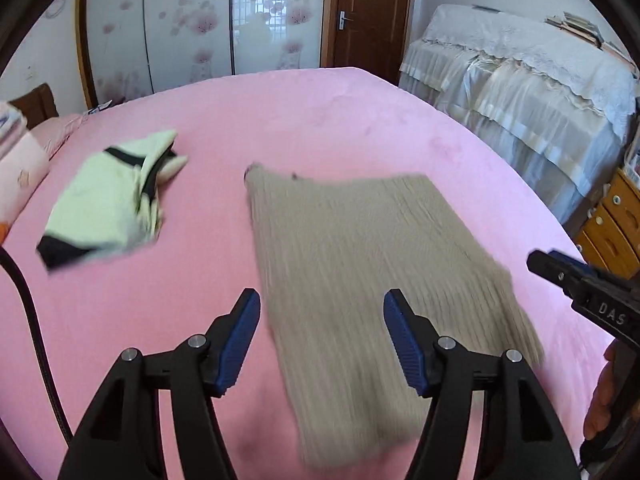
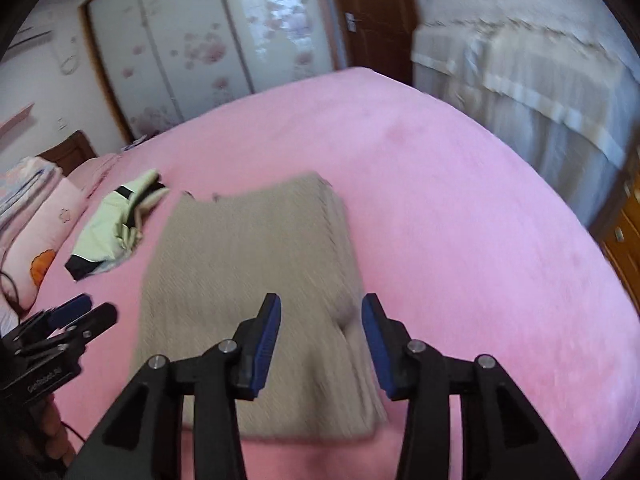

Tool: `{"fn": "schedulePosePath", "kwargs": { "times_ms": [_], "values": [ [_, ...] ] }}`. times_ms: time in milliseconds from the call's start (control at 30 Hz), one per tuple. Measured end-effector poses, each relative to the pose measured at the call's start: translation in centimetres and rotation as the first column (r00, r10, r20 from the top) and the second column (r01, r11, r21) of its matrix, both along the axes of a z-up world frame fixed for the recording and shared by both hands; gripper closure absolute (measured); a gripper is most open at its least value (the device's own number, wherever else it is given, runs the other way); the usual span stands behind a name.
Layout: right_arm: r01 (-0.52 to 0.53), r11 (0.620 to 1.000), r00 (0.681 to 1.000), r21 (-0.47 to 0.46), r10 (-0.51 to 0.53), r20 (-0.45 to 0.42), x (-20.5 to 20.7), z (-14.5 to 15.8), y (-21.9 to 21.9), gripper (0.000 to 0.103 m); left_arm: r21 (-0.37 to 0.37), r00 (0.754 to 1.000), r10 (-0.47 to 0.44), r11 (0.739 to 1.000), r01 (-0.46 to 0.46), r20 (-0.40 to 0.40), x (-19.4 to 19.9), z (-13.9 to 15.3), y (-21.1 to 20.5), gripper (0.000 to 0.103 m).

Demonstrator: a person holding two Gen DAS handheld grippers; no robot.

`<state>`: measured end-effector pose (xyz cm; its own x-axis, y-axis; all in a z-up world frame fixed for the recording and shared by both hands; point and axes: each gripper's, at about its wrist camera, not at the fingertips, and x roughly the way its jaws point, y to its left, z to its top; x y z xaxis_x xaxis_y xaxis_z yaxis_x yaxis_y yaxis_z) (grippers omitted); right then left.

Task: Fold large clothes
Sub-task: 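Lay the folded cardigan down and open both tools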

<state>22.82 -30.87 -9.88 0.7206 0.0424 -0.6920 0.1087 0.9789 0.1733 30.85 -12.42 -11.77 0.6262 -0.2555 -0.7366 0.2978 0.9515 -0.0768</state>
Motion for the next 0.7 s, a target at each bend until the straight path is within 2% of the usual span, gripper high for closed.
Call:
{"fn": "schedulePosePath", "kwargs": {
  "times_ms": [67,133,167,200,233,267,300,333,367,400,433,500,600,700],
  "values": [
    [-0.035,0.998,0.999,-0.061,0.035,0.001,4.8,0.8,0.9,0.047,0.017,0.999,0.027,0.999,-0.027,-0.023,4.2,-0.2,-0.4,0.04],
    [-0.079,0.993,0.997,-0.087,0.079,-0.004,8.9,0.8,1.2,0.046,0.006,0.998,0.023,1.0,-0.023,-0.055,7.5,-0.7,-0.9,0.04],
    [-0.113,0.992,0.993,-0.056,0.112,-0.023,11.3,0.3,1.2,0.047,-0.023,0.997,0.023,0.999,-0.025,-0.07,9.3,-1.2,-0.9,0.04],
    [-0.145,0.989,0.987,0.015,0.146,-0.07,13.7,-0.6,1.0,0.047,-0.035,0.994,0.017,0.999,-0.021,-0.103,10.7,-2.0,-1.2,0.04],
    [-0.167,0.983,0.978,0.075,0.175,-0.116,15.7,-1.7,1.0,0.048,-0.042,0.99,0.007,0.999,-0.013,-0.142,11.9,-2.8,-1.4,0.04],
    [-0.165,0.981,0.969,0.098,0.18,-0.171,17.5,-3.2,0.9,0.057,-0.024,0.98,0.013,1.0,-0.018,-0.197,13.4,-4.3,-1.5,0.04],
    [-0.132,0.991,0.966,0.038,0.137,-0.218,18.5,-4.6,0.6,0.064,0.015,0.97,0.034,0.999,-0.031,-0.241,14.5,-5.8,-1.5,0.04],
    [-0.1,0.994,0.964,-0.032,0.089,-0.25,18.8,-5.7,0.2,0.071,0.029,0.967,0.036,0.999,-0.03,-0.252,15.0,-6.8,-1.3,0.04],
    [-0.095,0.995,0.959,-0.022,0.085,-0.27,19.0,-7.4,-0.9,0.083,0.006,0.967,0.027,1.0,-0.026,-0.252,15.2,-7.5,-0.8,0.036],
    [-0.091,0.995,0.962,0.04,0.098,-0.253,18.5,-7.8,-2.0,0.083,-0.02,0.968,0.019,0.999,-0.025,-0.249,15.2,-7.7,-0.4,0.031],
    [-0.089,0.993,0.965,0.083,0.106,-0.239,18.1,-7.6,-2.7,0.083,-0.036,0.968,0.012,0.999,-0.022,-0.252,15.1,-7.6,-0.1,0.031],
    [-0.096,0.988,0.966,0.124,0.123,-0.226,17.0,-6.4,-3.5,0.083,-0.049,0.964,0.004,0.999,-0.018,-0.266,15.0,-7.2,0.7,0.031],
    [-0.104,0.99,0.976,0.093,0.12,-0.183,14.1,-3.6,-4.2,0.071,-0.051,0.958,0.031,0.998,-0.047,-0.285,14.2,-5.8,2.2,0.031],
    [-0.107,0.983,0.985,0.146,0.125,-0.119,10.8,-1.2,-5.4,0.06,-0.091,0.965,0.022,0.995,-0.047,-0.259,12.0,-3.4,3.7,0.031]
  ]
}}
